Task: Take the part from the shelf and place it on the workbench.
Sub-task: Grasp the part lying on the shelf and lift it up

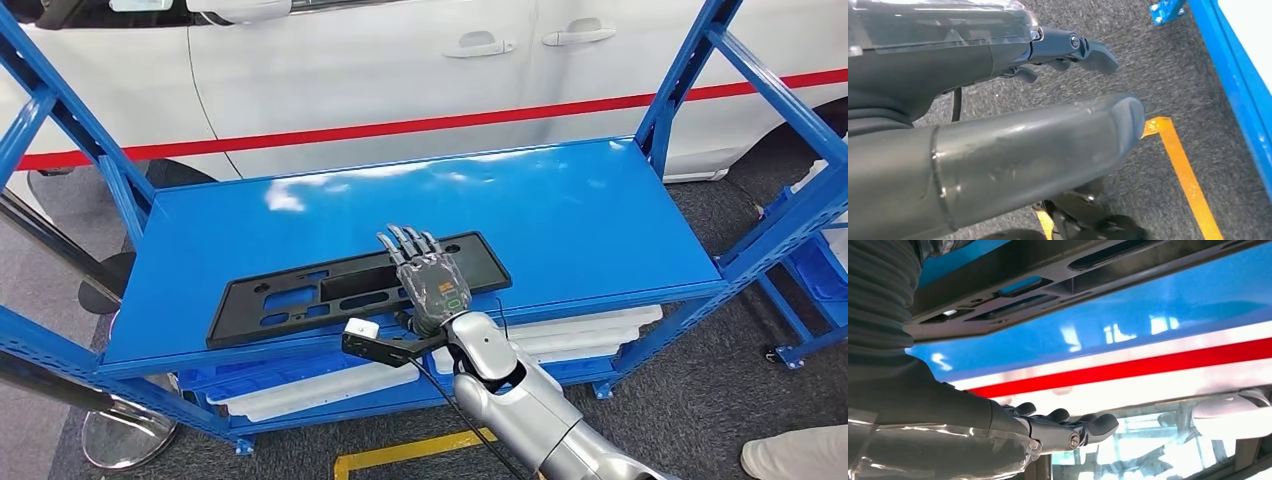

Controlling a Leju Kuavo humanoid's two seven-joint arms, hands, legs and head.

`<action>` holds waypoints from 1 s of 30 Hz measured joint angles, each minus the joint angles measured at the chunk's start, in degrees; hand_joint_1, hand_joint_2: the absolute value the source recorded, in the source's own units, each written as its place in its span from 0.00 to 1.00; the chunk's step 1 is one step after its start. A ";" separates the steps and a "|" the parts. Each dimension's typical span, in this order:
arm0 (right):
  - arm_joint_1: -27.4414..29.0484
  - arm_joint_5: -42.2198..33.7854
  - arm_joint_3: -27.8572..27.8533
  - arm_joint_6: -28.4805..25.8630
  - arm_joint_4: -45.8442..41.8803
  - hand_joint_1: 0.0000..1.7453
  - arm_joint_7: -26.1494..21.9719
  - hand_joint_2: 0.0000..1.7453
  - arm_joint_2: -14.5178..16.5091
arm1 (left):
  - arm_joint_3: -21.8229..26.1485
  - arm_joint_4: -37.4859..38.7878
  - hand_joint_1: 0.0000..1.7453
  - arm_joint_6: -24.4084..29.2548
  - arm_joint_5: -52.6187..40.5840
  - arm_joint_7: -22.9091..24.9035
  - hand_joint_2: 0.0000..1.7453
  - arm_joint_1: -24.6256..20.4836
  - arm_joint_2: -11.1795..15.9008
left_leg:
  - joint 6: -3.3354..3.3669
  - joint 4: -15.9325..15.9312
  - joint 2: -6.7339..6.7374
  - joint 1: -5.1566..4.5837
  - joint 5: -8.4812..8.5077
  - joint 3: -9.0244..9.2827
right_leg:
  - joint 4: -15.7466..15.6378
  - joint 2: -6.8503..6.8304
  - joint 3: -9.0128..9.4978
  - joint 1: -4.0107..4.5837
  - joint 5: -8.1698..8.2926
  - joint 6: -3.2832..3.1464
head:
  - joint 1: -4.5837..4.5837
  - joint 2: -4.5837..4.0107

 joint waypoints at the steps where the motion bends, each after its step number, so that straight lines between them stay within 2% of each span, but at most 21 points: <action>1: -0.01 -0.25 -0.03 0.08 -0.10 0.00 0.03 1.00 0.00 | 0.01 0.15 0.00 0.12 -0.08 -0.06 0.00 0.08 0.07 | 0.02 0.59 0.00 0.00 0.46 -0.46 | 0.05 0.01 0.04 0.07 -0.06 -0.03 | 0.00 0.00; 2: -0.06 -0.45 -0.08 0.24 -0.27 0.00 0.08 1.00 0.00 | 0.01 0.31 0.00 0.26 -0.15 -0.11 0.00 0.12 0.16 | 0.10 -0.50 0.00 0.00 1.67 -0.08 | 0.11 0.04 0.10 0.11 -0.13 -0.03 | 0.00 0.00; 4: -0.36 -0.59 -0.22 0.98 -0.64 0.00 0.27 1.00 -0.01 | 0.02 0.59 0.00 0.57 -0.39 -0.22 0.00 0.09 0.33 | 0.41 -6.86 0.02 -0.01 5.52 2.81 | 0.33 0.13 0.27 0.16 -0.38 0.11 | 0.00 0.00; 6: -0.92 -0.32 -0.32 2.21 -0.82 0.00 0.76 1.00 -0.10 | 0.09 1.03 0.00 0.92 -0.78 -0.36 0.00 -0.11 0.51 | 0.93 -13.13 0.00 -0.17 7.75 5.74 | 0.68 0.22 0.21 0.31 -0.66 0.45 | 0.01 0.00; 7: -1.15 0.05 -0.33 2.89 -0.79 0.02 1.09 1.00 -0.21 | 0.13 1.28 0.00 1.07 -1.00 -0.43 0.00 -0.20 0.62 | 1.18 -14.73 -0.02 -0.30 8.03 6.42 | 0.81 0.24 0.09 0.38 -0.72 0.69 | 0.01 0.00; 9: -1.42 1.55 -0.30 4.59 -0.33 0.04 1.88 1.00 -0.44 | 0.17 1.88 0.00 1.34 -1.45 -0.49 0.00 -0.34 0.76 | 1.62 -15.54 -0.11 -0.50 8.00 6.60 | 0.78 0.28 -0.06 0.44 -0.65 1.31 | 0.00 0.00; 11: -1.56 3.53 -0.17 6.21 0.89 0.05 2.44 1.00 -0.59 | 0.17 2.54 0.00 1.56 -1.86 -0.49 0.00 -0.56 0.86 | 2.26 -16.04 -0.07 -0.21 8.37 6.81 | 1.29 0.25 -0.16 0.38 -1.19 1.93 | 0.01 0.00; 12: -1.66 4.31 -0.03 6.73 1.79 0.05 2.55 1.00 -0.64 | 0.19 2.87 0.00 1.66 -2.01 -0.49 0.00 -0.76 0.90 | 2.61 -16.33 -0.04 -0.04 8.55 6.92 | 2.68 0.25 -0.73 0.36 -2.16 2.19 | 0.01 0.00; 13: -1.69 4.80 0.19 6.93 2.86 0.05 2.57 1.00 -0.68 | 0.24 3.20 0.00 1.78 -2.16 -0.49 0.00 -0.97 0.95 | 2.86 -16.50 -0.01 0.08 8.66 7.00 | 5.38 0.24 -1.96 0.26 -3.76 2.43 | 0.02 0.00; 15: -1.49 5.36 0.71 6.89 5.12 0.06 2.57 1.00 -0.73 | 0.42 3.84 0.00 1.96 -2.36 -0.49 0.00 -1.27 1.08 | 3.05 -16.53 0.00 0.04 8.68 6.93 | 13.07 0.24 -5.76 0.06 -7.30 2.77 | 0.02 0.00; 16: -1.37 5.52 0.96 6.73 6.12 0.08 2.56 1.00 -0.74 | 0.56 4.14 0.00 2.01 -2.45 -0.48 0.00 -1.33 1.16 | 3.04 -16.51 0.00 0.03 8.65 6.94 | 16.14 0.23 -7.40 -0.05 -8.18 2.90 | 0.02 0.00; 17: -1.34 5.61 1.14 6.57 6.87 0.10 2.56 1.00 -0.74 | 0.68 4.42 0.00 2.02 -2.47 -0.48 0.00 -1.35 1.22 | 3.01 -16.50 0.01 0.03 8.60 7.01 | 17.14 0.21 -8.07 -0.16 -7.85 2.99 | 0.02 0.00; 18: -1.45 5.62 1.31 6.46 7.44 0.13 2.56 1.00 -0.74 | 0.79 4.67 0.00 2.03 -2.49 -0.47 0.00 -1.38 1.26 | 2.96 -16.49 0.00 0.03 8.52 7.17 | 15.54 0.18 -7.40 -0.25 -6.29 2.99 | 0.02 0.00; 20: -1.73 5.61 1.58 6.49 8.46 0.19 2.55 1.00 -0.73 | 0.90 5.13 0.00 2.05 -2.53 -0.46 0.00 -1.49 1.29 | 2.72 -16.44 -0.05 0.02 8.26 7.61 | 7.57 0.11 -3.55 -0.37 -2.09 2.76 | 0.02 0.00; 21: -1.84 5.57 1.70 6.53 8.91 0.24 2.50 1.00 -0.61 | 0.95 5.29 0.00 2.08 -2.55 -0.47 0.00 -1.57 1.29 | 2.48 -16.37 -0.11 -0.07 8.09 7.76 | 3.82 0.11 -1.71 -0.29 -0.72 2.57 | 0.02 0.00; 22: -1.91 5.50 1.81 6.56 9.32 0.37 2.41 1.00 -0.45 | 1.01 5.42 0.00 2.10 -2.56 -0.47 0.00 -1.64 1.32 | 2.19 -16.33 -0.14 -0.17 7.96 7.84 | 1.50 0.12 -0.59 -0.16 -0.12 2.36 | 0.01 0.00; 25: -1.97 5.17 2.21 6.55 10.48 0.78 2.02 1.00 0.26 | 1.17 5.85 0.00 2.13 -2.56 -0.49 0.00 -1.83 1.43 | 1.12 -16.42 -0.17 -0.21 7.81 7.97 | 0.43 0.19 -0.09 0.08 -0.04 1.58 | 0.01 0.00; 27: -1.95 4.91 2.41 6.54 11.21 0.89 1.88 1.00 0.87 | 1.22 6.18 0.00 2.14 -2.52 -0.56 0.00 -1.92 1.58 | 0.53 -15.25 -0.11 -0.10 6.81 7.61 | -0.10 0.04 0.25 -0.19 0.23 0.92 | 0.01 0.00; 28: -1.94 4.71 2.49 6.50 11.68 0.91 1.76 1.00 1.18 | 1.26 6.44 0.00 2.14 -2.49 -0.64 0.00 -1.97 1.65 | 0.30 -13.26 -0.07 -0.05 5.47 6.73 | -0.36 -0.09 0.37 -0.32 0.38 0.54 | 0.01 0.00; 30: -1.89 4.36 2.59 6.41 12.68 0.93 1.55 1.00 1.59 | 1.39 7.03 0.00 2.15 -2.44 -0.83 0.00 -1.99 1.74 | -0.03 -6.31 -0.01 0.02 1.69 3.53 | -0.42 -0.25 0.29 -0.22 0.44 0.15 | 0.00 0.00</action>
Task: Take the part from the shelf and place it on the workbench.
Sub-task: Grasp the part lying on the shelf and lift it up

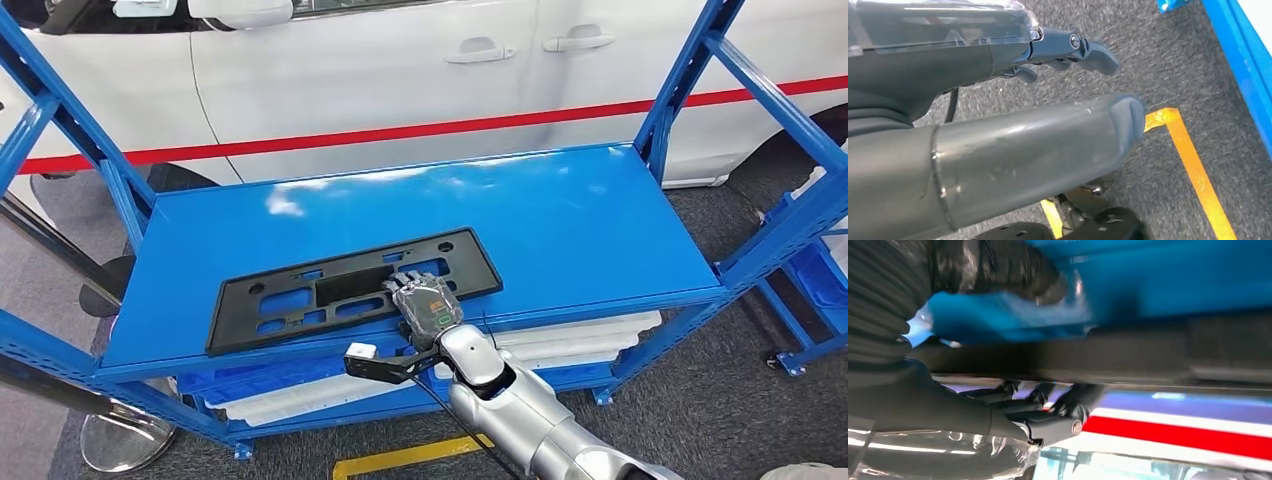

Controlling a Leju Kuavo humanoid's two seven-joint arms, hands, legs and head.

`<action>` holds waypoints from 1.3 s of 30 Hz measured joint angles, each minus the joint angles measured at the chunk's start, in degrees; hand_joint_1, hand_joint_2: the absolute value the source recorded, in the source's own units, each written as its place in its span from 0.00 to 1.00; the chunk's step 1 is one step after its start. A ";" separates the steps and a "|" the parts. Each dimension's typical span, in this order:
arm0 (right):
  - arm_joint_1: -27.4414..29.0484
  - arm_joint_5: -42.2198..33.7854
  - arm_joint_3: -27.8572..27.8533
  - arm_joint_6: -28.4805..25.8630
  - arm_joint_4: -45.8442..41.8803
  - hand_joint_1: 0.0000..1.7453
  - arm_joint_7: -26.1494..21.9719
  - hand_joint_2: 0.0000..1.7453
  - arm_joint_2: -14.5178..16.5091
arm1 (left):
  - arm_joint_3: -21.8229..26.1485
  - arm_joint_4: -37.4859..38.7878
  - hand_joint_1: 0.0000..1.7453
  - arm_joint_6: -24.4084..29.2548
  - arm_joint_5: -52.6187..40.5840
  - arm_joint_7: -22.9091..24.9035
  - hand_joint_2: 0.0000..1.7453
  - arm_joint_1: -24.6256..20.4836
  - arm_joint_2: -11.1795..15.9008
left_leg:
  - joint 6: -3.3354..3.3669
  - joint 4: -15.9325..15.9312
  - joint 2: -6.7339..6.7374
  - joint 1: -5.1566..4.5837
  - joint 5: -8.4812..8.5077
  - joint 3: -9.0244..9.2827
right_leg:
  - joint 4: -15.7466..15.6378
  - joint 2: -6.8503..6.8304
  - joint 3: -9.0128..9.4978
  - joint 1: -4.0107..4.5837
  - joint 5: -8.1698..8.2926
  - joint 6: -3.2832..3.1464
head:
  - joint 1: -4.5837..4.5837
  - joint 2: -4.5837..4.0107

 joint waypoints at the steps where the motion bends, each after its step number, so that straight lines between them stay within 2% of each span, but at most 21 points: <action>1: 0.05 -0.15 0.03 -0.04 0.42 0.94 -0.11 1.00 0.15 | 0.09 0.27 0.00 0.00 0.02 -0.07 0.00 0.03 0.05 | -0.13 3.66 0.00 0.04 -1.53 -1.73 | 0.02 -0.05 -0.09 0.06 0.01 -0.14 | 0.00 0.00; 2: 0.10 -0.25 0.05 -0.05 0.84 0.94 -0.19 1.00 0.31 | 0.21 0.52 0.00 0.01 0.05 -0.12 0.00 0.07 0.10 | -0.22 5.94 0.00 0.05 -2.07 -2.79 | 0.06 -0.04 -0.13 0.10 0.01 -0.14 | 0.00 0.00; 3: 0.12 -0.38 0.07 -0.08 1.21 0.93 -0.27 1.00 0.42 | 0.33 0.76 0.00 0.01 0.12 -0.18 0.00 0.10 0.16 | -0.24 6.03 0.01 0.06 -1.44 -2.81 | 0.12 -0.03 -0.14 0.11 0.00 -0.12 | 0.00 0.00; 4: 0.06 -0.50 0.08 -0.13 1.52 0.92 -0.34 1.00 0.54 | 0.45 0.99 0.00 0.01 0.20 -0.25 0.00 0.11 0.24 | -0.20 3.95 0.03 0.08 0.14 -1.74 | 0.21 0.00 -0.12 0.09 -0.02 -0.08 | 0.00 0.00; 6: -0.25 -0.73 0.08 -0.21 1.97 0.91 -0.43 1.00 0.80 | 0.73 1.39 0.00 0.02 0.37 -0.42 0.00 0.02 0.42 | 0.07 -3.97 0.06 0.07 3.77 2.28 | 0.52 0.10 -0.08 0.15 -0.17 0.22 | 0.00 0.00; 8: -0.67 -0.88 0.04 -0.27 2.35 0.92 -0.46 1.00 0.96 | 1.04 1.81 0.00 0.08 0.47 -0.66 0.00 -0.12 0.55 | 0.62 -9.13 0.08 -0.14 5.22 4.77 | 0.84 0.33 -0.13 0.32 -0.32 0.84 | 0.01 0.00; 12: -1.05 -1.06 0.00 -0.35 2.97 0.96 -0.52 1.00 0.97 | 1.37 2.73 0.00 0.23 0.58 -1.07 0.00 -0.16 0.72 | 2.08 -10.16 0.31 -0.21 5.66 5.23 | 1.25 0.62 -0.20 0.27 -0.70 2.20 | 0.02 0.00; 14: -1.13 -1.30 -0.01 -0.43 3.18 0.99 -0.66 1.00 0.97 | 1.53 3.12 0.00 0.40 0.63 -1.26 0.00 -0.25 0.82 | 2.82 -10.48 0.63 0.02 6.10 5.29 | 5.48 0.59 -2.08 0.16 -3.59 2.75 | 0.02 0.00; 16: -1.06 -2.23 -0.03 -0.82 3.35 1.00 -1.15 1.00 0.98 | 1.81 3.61 0.00 0.61 0.72 -1.46 0.00 -0.27 0.98 | 3.09 -10.46 0.84 -0.05 6.20 5.03 | 13.13 0.56 -5.66 0.05 -7.46 3.14 | 0.01 0.00; 18: -0.83 -4.96 -0.17 -1.58 3.21 1.00 -2.47 1.00 0.98 | 2.25 4.25 0.00 0.79 0.97 -1.77 0.00 -0.26 1.10 | 3.09 -10.42 0.91 -0.10 6.20 4.97 | 17.16 0.55 -7.56 -0.07 -8.25 3.30 | 0.02 0.00; 19: -0.65 -7.46 -0.32 -2.09 2.81 1.00 -3.65 1.00 0.98 | 2.51 4.54 0.00 0.88 1.13 -1.98 0.00 -0.24 1.13 | 3.04 -10.41 0.89 -0.09 6.16 5.04 | 15.97 0.54 -6.93 -0.12 -7.02 3.26 | 0.02 0.00; 22: 0.44 -19.85 -1.04 -4.06 -1.19 1.00 -9.44 1.00 0.75 | 3.50 5.28 0.00 1.04 1.67 -2.85 0.00 -0.12 1.14 | 2.56 -10.31 0.85 -0.14 5.86 5.42 | 4.53 0.54 -1.21 0.02 -1.65 2.59 | 0.02 0.00; 24: 1.90 -32.75 -1.67 -5.31 -7.22 1.00 -13.99 1.00 0.54 | 4.56 5.69 0.00 1.24 2.05 -3.80 0.00 0.08 1.14 | 1.92 -10.23 0.87 -0.27 5.63 5.49 | 0.87 0.57 0.49 0.36 -0.83 2.01 | 0.02 0.00; 27: 5.23 -54.01 -2.57 -6.32 -18.84 1.00 -18.51 1.00 0.17 | 6.24 6.14 0.00 1.71 2.17 -5.19 0.00 0.37 1.16 | 0.86 -10.02 0.79 -0.18 5.22 5.41 | 0.43 0.44 0.53 0.39 -0.76 1.05 | 0.02 0.00; 29: 7.17 -61.92 -2.90 -6.57 -25.60 1.00 -19.60 1.00 -0.22 | 7.15 6.40 0.00 1.83 1.98 -5.61 0.00 0.54 1.16 | 0.37 -6.52 0.70 -0.04 2.75 3.75 | 0.02 0.18 0.44 0.06 -0.49 0.35 | 0.01 0.00; 32: 8.78 -64.78 -3.13 -6.62 -32.13 1.00 -20.24 1.00 -0.85 | 8.11 6.77 0.00 1.85 1.74 -5.73 0.00 0.80 1.15 | -0.15 4.66 0.70 0.11 -2.49 -1.48 | 0.05 0.08 0.09 0.16 -0.46 -0.02 | 0.00 0.00; 33: 9.33 -65.65 -3.22 -6.63 -33.52 1.00 -20.79 1.00 -1.07 | 8.37 6.84 0.00 1.85 1.67 -5.76 0.25 0.87 1.15 | -0.21 6.48 0.70 0.11 -2.65 -2.40 | 0.11 0.09 0.08 0.21 -0.51 -0.05 | 0.00 0.00; 34: 9.99 -67.18 -3.34 -6.59 -34.85 1.00 -21.84 1.00 -1.30 | 8.57 6.88 0.00 1.85 1.56 -5.83 0.50 0.91 1.16 | -0.19 5.95 0.70 0.11 -1.59 -2.25 | 0.21 0.11 0.11 0.25 -0.60 -0.04 | 0.00 0.00; 36: 11.41 -71.79 -3.82 -6.51 -38.61 1.00 -24.66 1.00 -1.80 | 8.98 6.90 0.00 1.87 1.35 -6.18 1.00 0.95 1.16 | 0.13 -1.04 0.70 0.11 2.66 0.72 | 0.57 0.16 0.24 0.26 -0.95 0.18 | 0.00 0.00; 38: 12.58 -76.21 -4.68 -6.52 -43.80 1.00 -26.04 1.00 -2.50 | 9.53 6.90 0.00 2.03 1.15 -6.69 1.00 0.94 1.09 | 0.60 -7.64 0.67 -0.10 5.11 3.77 | 1.09 0.16 0.17 0.47 -1.38 0.65 | 0.01 0.00; 39: 13.17 -77.70 -5.21 -6.57 -46.41 1.00 -25.90 1.00 -2.94 | 9.78 6.90 0.00 2.18 1.05 -6.93 1.00 0.97 1.06 | 0.84 -8.96 0.63 -0.24 5.22 4.37 | 1.24 0.14 0.08 0.54 -1.49 0.91 | 0.01 0.00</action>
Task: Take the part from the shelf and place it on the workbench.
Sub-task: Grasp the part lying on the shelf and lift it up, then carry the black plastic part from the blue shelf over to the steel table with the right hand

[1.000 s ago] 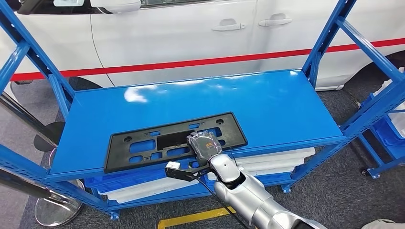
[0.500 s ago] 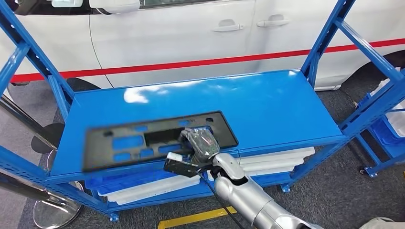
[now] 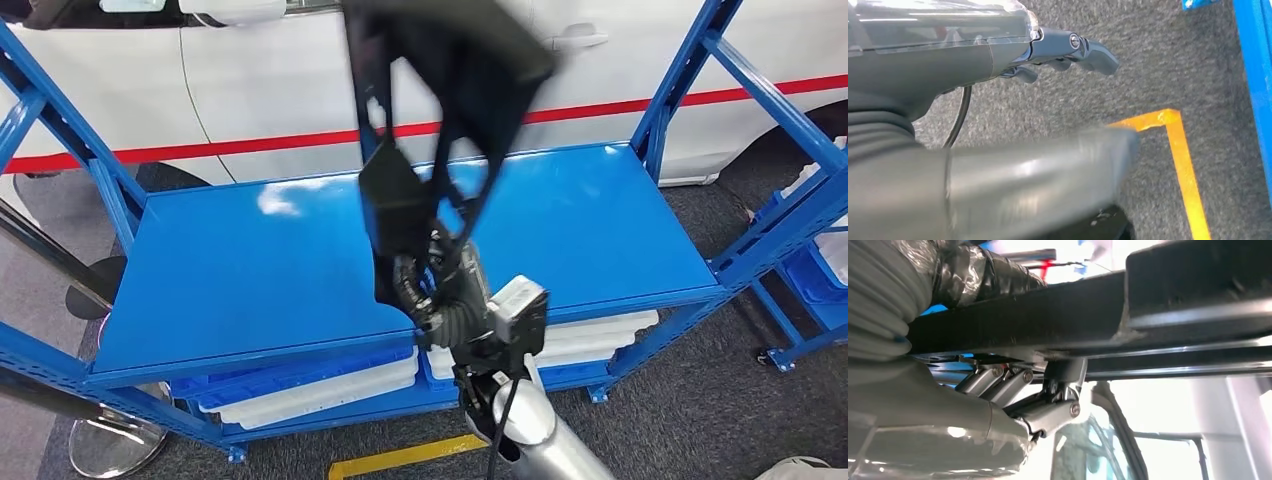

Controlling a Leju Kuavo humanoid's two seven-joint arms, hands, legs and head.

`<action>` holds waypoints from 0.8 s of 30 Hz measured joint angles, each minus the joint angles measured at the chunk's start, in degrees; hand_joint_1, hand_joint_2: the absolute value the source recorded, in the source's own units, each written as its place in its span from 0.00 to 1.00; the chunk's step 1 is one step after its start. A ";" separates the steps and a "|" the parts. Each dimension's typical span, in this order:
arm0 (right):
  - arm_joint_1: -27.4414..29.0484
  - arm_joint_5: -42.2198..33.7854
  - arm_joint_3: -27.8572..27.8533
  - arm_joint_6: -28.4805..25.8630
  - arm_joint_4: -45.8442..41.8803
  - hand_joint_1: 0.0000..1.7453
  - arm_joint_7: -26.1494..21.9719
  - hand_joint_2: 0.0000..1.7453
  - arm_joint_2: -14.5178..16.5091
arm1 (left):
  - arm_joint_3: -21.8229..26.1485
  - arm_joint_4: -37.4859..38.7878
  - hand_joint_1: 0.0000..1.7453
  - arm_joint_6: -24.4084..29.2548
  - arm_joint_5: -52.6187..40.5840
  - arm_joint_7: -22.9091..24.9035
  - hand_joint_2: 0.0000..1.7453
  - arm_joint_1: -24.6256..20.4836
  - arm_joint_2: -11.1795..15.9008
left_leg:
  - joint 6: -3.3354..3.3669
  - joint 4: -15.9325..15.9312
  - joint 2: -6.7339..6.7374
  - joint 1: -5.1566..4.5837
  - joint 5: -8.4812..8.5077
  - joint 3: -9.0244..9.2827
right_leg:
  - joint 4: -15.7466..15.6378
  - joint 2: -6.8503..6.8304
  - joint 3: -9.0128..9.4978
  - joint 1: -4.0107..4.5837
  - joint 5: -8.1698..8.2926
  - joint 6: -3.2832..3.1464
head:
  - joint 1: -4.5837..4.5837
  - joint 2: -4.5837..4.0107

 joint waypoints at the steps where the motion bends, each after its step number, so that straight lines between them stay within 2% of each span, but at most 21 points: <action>1: 0.65 -0.93 -0.47 -0.05 -2.27 1.00 0.31 1.00 -0.49 | 0.20 0.00 0.00 0.15 -0.08 -0.17 1.00 0.05 -0.03 | 0.22 -0.16 -0.04 -0.16 -0.24 0.14 | 0.03 -0.01 -0.06 0.04 -0.01 0.27 | 0.00 0.00; 3: 2.13 -1.92 -1.09 -0.04 -5.93 1.00 0.86 1.00 -1.46 | 0.47 0.00 0.00 0.38 -0.12 -0.36 1.00 0.14 -0.08 | 0.93 -0.55 -0.05 -0.03 -0.04 0.17 | 0.12 0.01 -0.06 -0.06 -0.17 0.89 | 0.00 0.00; 5: 3.44 -2.51 -1.46 0.03 -8.30 1.00 1.27 1.00 -2.33 | 1.01 0.00 0.00 0.74 0.30 -0.42 1.00 0.01 -0.15 | 1.76 -1.07 0.04 0.23 0.31 0.34 | 2.54 0.10 -1.08 -0.17 -1.94 1.53 | 0.01 0.00; 8: 6.99 0.03 -2.33 -0.48 -9.77 1.00 1.54 1.00 -3.86 | 2.45 0.00 0.00 2.11 1.33 -0.31 1.00 -0.22 -0.41 | 2.37 -1.15 0.06 0.24 0.37 0.37 | 13.27 0.16 -6.18 -0.39 -7.10 2.22 | 0.01 0.00; 9: 8.81 1.63 -2.65 -0.50 -9.87 1.00 1.24 1.00 -4.39 | 2.99 0.00 0.00 2.44 1.58 -0.28 1.00 -0.21 -0.54 | 2.43 -1.09 0.00 0.24 0.37 0.38 | 15.77 0.15 -7.47 -0.48 -7.69 2.35 | 0.01 0.00; 10: 10.69 3.08 -2.96 -0.25 -9.89 1.00 0.76 1.00 -4.86 | 3.55 0.00 0.00 2.55 1.75 -0.31 1.00 -0.15 -0.69 | 2.43 -0.99 -0.09 0.24 0.36 0.40 | 16.08 0.15 -7.74 -0.58 -7.12 2.40 | 0.01 0.00; 11: 12.56 4.41 -3.27 0.32 -9.94 1.00 0.16 1.00 -5.28 | 4.09 -0.01 0.00 2.56 1.88 -0.33 1.00 -0.11 -0.84 | 2.38 -0.85 -0.19 0.24 0.33 0.43 | 14.04 0.14 -6.87 -0.66 -5.51 2.38 | 0.01 0.00; 13: 16.03 7.06 -3.90 1.82 -10.10 1.00 -1.30 1.00 -5.85 | 5.11 -0.04 0.00 2.67 1.92 -0.24 1.00 -0.06 -1.21 | 2.03 -0.51 -0.41 0.14 0.05 0.42 | 6.27 0.15 -3.21 -0.68 -1.60 2.09 | 0.01 0.00; 14: 17.72 8.54 -4.24 2.71 -10.22 1.00 -2.18 1.00 -6.04 | 5.62 -0.08 0.00 2.79 1.80 -0.10 1.00 -0.09 -1.35 | 1.78 -0.30 -0.51 0.03 -0.11 0.35 | 3.10 0.16 -1.76 -0.58 -0.37 1.86 | 0.01 0.00; 15: 19.37 9.80 -4.60 3.61 -10.32 1.00 -3.12 1.00 -6.17 | 6.12 -0.14 0.00 2.91 1.61 0.07 1.00 -0.11 -1.48 | 1.52 -0.13 -0.57 -0.09 -0.21 0.26 | 1.31 0.19 -0.98 -0.45 0.15 1.65 | 0.01 0.00; 18: 23.48 11.50 -5.67 6.15 -10.63 1.00 -5.63 1.00 -6.32 | 7.39 -0.41 0.00 3.04 0.79 0.44 1.00 -0.06 -1.78 | 0.64 0.10 -0.59 -0.13 -0.38 0.06 | 0.68 0.19 -1.08 -0.38 0.46 0.77 | 0.00 0.00; 19: 24.32 11.56 -5.93 6.65 -10.72 1.00 -6.09 1.00 -6.33 | 7.69 -0.51 0.00 3.05 0.62 0.49 1.00 -0.04 -1.87 | 0.34 0.64 -0.56 -0.06 -1.08 -0.16 | 0.50 0.14 -1.19 -0.48 0.71 0.29 | -0.01 0.00; 21: 25.54 11.50 -6.45 7.19 -11.02 1.00 -6.47 1.00 -6.31 | 8.19 -0.65 0.00 3.07 0.27 0.54 1.00 -0.03 -2.01 | -0.10 4.61 -0.51 0.07 -4.65 -1.60 | 0.14 -0.05 -1.64 -0.66 1.33 -0.55 | -0.01 0.00; 23: 26.60 11.29 -7.02 7.70 -11.24 1.00 -6.56 1.00 -6.27 | 8.57 -0.76 0.00 3.07 -0.27 0.57 1.00 -0.05 -2.09 | -0.34 11.74 -0.50 0.11 -9.19 -3.95 | 0.19 -0.19 -2.50 -0.51 1.95 -0.89 | -0.01 0.00; 24: 27.06 11.19 -7.28 8.02 -11.28 1.00 -6.56 1.00 -6.26 | 8.70 -0.82 0.00 3.07 -0.56 0.57 1.00 -0.07 -2.09 | -0.40 14.38 -0.50 0.11 -10.46 -4.54 | 0.27 -0.24 -3.03 -0.41 2.32 -0.92 | -0.01 0.00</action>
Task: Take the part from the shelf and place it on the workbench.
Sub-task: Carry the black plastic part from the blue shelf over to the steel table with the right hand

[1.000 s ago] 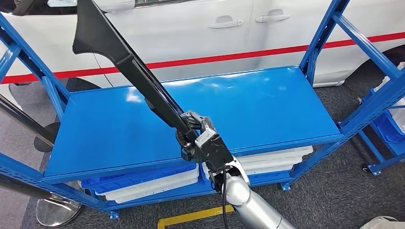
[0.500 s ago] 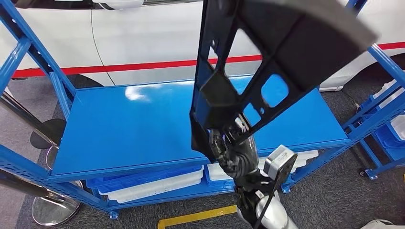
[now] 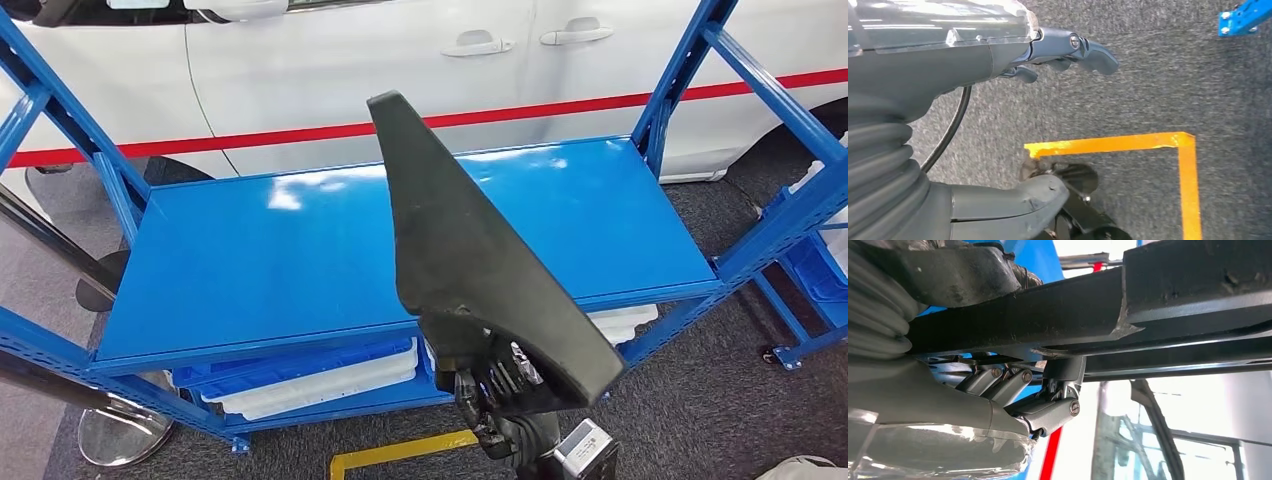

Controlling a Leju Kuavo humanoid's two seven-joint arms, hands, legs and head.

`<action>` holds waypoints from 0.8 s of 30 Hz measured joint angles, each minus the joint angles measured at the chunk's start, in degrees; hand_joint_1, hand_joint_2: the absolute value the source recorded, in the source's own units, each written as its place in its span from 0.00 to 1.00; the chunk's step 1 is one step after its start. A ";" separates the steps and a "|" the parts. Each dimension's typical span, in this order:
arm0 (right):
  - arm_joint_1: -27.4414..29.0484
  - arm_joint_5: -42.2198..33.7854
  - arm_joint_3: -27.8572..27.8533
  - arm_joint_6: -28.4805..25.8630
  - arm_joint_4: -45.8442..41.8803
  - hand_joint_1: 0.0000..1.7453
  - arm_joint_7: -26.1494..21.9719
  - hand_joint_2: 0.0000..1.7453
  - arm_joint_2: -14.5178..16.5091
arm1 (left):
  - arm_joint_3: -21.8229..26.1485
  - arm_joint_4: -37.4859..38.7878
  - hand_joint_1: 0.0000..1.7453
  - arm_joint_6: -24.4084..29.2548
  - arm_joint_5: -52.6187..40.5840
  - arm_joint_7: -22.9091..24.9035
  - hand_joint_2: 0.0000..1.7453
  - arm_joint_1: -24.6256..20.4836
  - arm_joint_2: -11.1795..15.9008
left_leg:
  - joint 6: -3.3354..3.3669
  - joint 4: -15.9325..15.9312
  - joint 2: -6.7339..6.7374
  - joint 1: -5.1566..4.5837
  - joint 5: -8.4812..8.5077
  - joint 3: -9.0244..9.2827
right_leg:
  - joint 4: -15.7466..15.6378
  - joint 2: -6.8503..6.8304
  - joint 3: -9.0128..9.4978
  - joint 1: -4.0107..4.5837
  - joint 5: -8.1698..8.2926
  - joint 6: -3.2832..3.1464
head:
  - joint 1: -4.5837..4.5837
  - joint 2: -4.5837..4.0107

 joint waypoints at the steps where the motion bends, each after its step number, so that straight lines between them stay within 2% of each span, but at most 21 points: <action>1: 0.38 -0.03 -0.21 0.26 0.01 1.00 -0.01 1.00 0.01 | 0.11 -0.08 0.00 -0.01 -0.26 -0.01 1.00 -0.02 0.01 | 0.03 0.63 0.00 0.00 -0.18 0.42 | 0.11 -0.01 -0.57 0.08 0.39 0.03 | 0.00 0.00; 2: 0.67 -0.03 -0.35 0.45 0.01 1.00 -0.01 1.00 0.02 | 0.20 -0.14 0.00 -0.01 -0.44 -0.01 1.00 -0.07 0.01 | 0.14 -1.06 0.00 -0.01 0.66 1.97 | 0.24 0.01 -1.11 0.13 0.78 0.10 | 0.00 0.00; 4: 1.05 0.06 -0.57 0.56 -0.02 1.00 -0.01 1.00 0.05 | 0.29 -0.27 0.00 -0.02 -0.68 -0.04 1.00 -0.31 0.03 | 0.59 -9.40 -0.01 -0.09 3.35 7.38 | 0.49 0.06 -2.00 0.17 1.57 0.42 | -0.01 0.00; 5: 1.17 0.24 -0.67 0.60 -0.06 1.00 0.00 1.00 0.09 | 0.30 -0.31 0.00 -0.01 -0.85 -0.12 1.00 -0.50 0.04 | 0.85 -13.03 -0.03 -0.26 4.37 9.42 | 0.56 0.06 -2.23 0.21 1.95 0.70 | 0.01 0.00; 6: 1.24 0.55 -0.77 0.69 -0.14 1.00 -0.02 1.00 0.12 | 0.32 -0.33 0.00 0.01 -1.09 -0.26 1.00 -0.68 0.07 | 1.12 -15.37 -0.07 -0.47 4.96 10.63 | 0.56 0.04 -2.36 0.20 2.37 1.07 | 0.00 0.00; 8: 1.35 1.40 -0.89 0.89 -0.35 1.00 -0.07 1.00 0.17 | 0.47 -0.34 0.00 0.09 -1.64 -0.80 1.00 -0.88 0.22 | 1.65 -16.15 -0.12 -0.90 5.74 10.66 | 0.22 0.02 -2.31 0.11 3.29 1.85 | 0.01 0.00; 9: 1.46 1.77 -0.97 0.96 -0.46 1.00 -0.13 1.00 0.19 | 0.61 -0.33 0.00 0.13 -1.94 -1.13 1.00 -0.94 0.34 | 1.99 -16.24 -0.07 -0.80 6.34 10.41 | 0.04 0.07 -2.35 0.04 3.66 2.21 | 0.00 0.00; 10: 1.64 2.02 -1.08 1.01 -0.57 1.00 -0.18 1.00 0.20 | 0.76 -0.33 0.00 0.16 -2.24 -1.45 1.00 -1.03 0.47 | 2.30 -16.40 0.08 -0.69 7.04 10.06 | 0.16 0.17 -2.54 -0.03 3.30 2.50 | 0.01 0.00; 11: 1.87 2.16 -1.20 1.04 -0.69 1.00 -0.32 1.00 0.19 | 0.89 -0.32 0.00 0.17 -2.56 -1.73 1.00 -1.17 0.62 | 2.72 -16.59 0.25 -0.53 7.80 9.54 | 1.06 0.27 -2.99 -0.10 1.81 2.77 | 0.02 0.00; 12: 2.11 2.17 -1.33 0.99 -0.81 1.00 -0.63 1.00 0.17 | 1.02 -0.32 0.00 0.16 -2.84 -1.92 1.00 -1.33 0.79 | 3.08 -16.74 0.44 -0.37 8.59 8.83 | 3.13 0.36 -3.72 -0.18 -0.74 3.05 | 0.02 0.00; 14: 2.65 1.73 -1.45 0.35 -0.92 1.00 -1.82 1.00 0.05 | 1.18 -0.32 0.00 0.10 -3.37 -2.07 1.00 -1.60 1.23 | 3.47 -16.63 0.64 -0.42 9.80 7.25 | 10.09 0.40 -5.48 -0.35 -6.78 3.55 | 0.03 0.00; 15: 2.94 1.37 -1.47 -0.16 -0.91 1.00 -2.54 1.00 -0.07 | 1.23 -0.32 0.00 0.07 -3.56 -2.05 1.00 -1.69 1.44 | 3.42 -16.48 0.70 -0.43 10.39 6.40 | 13.52 0.39 -5.97 -0.40 -8.45 3.78 | 0.02 0.00; 16: 3.21 1.01 -1.47 -0.59 -0.90 1.00 -3.14 1.00 -0.22 | 1.26 -0.32 0.00 0.04 -3.79 -2.02 1.00 -1.77 1.62 | 3.32 -16.27 0.75 -0.44 10.93 5.54 | 15.61 0.38 -5.75 -0.45 -8.77 3.93 | 0.02 0.00; 17: 3.46 0.74 -1.47 -0.89 -0.88 1.00 -3.58 1.00 -0.39 | 1.27 -0.31 0.00 0.03 -3.94 -1.98 1.00 -1.86 1.77 | 3.17 -16.00 0.78 -0.43 11.41 4.66 | 15.66 0.38 -4.46 -0.51 -7.95 4.00 | 0.02 0.00; 18: 3.62 0.60 -1.47 -1.14 -0.87 1.00 -3.81 1.00 -0.54 | 1.27 -0.30 0.00 0.03 -4.09 -1.93 1.00 -1.94 1.84 | 2.98 -15.68 0.80 -0.43 11.80 3.84 | 13.50 0.37 -2.09 -0.59 -6.58 3.98 | 0.02 0.00; 19: 3.71 0.51 -1.47 -1.36 -0.88 1.00 -3.92 1.00 -0.68 | 1.28 -0.28 0.00 0.02 -4.27 -1.88 1.00 -2.04 1.90 | 2.76 -15.29 0.81 -0.42 12.12 3.15 | 9.74 0.38 1.09 -0.67 -5.56 3.88 | 0.02 0.00; 20: 3.75 0.45 -1.47 -1.62 -0.90 1.00 -3.98 1.00 -0.79 | 1.28 -0.26 0.00 0.02 -4.39 -1.81 1.00 -2.13 1.93 | 2.51 -14.90 0.79 -0.49 12.37 2.55 | 5.45 0.41 4.30 -0.67 -5.35 3.70 | 0.02 0.00; 21: 3.82 0.40 -1.47 -1.93 -0.91 1.00 -4.02 1.00 -0.89 | 1.28 -0.23 0.00 0.03 -4.52 -1.72 1.00 -2.21 1.97 | 2.17 -14.63 0.77 -0.55 12.65 2.20 | 2.20 0.46 6.53 -0.55 -5.52 3.36 | 0.02 0.00; 22: 3.89 0.33 -1.47 -2.25 -0.92 1.00 -4.04 1.00 -0.99 | 1.28 -0.21 0.00 0.05 -4.63 -1.61 1.00 -2.29 2.02 | 1.82 -14.43 0.75 -0.60 12.94 1.98 | 0.12 0.49 7.78 -0.39 -5.96 3.00 | 0.01 0.00; 24: 4.07 0.15 -1.46 -2.80 -0.93 1.00 -4.05 1.00 -1.20 | 1.29 -0.18 0.00 0.11 -4.78 -1.37 1.00 -2.33 2.11 | 1.05 -14.44 0.69 -0.63 13.69 1.70 | -0.66 0.49 7.60 -0.13 -5.78 2.07 | 0.00 0.00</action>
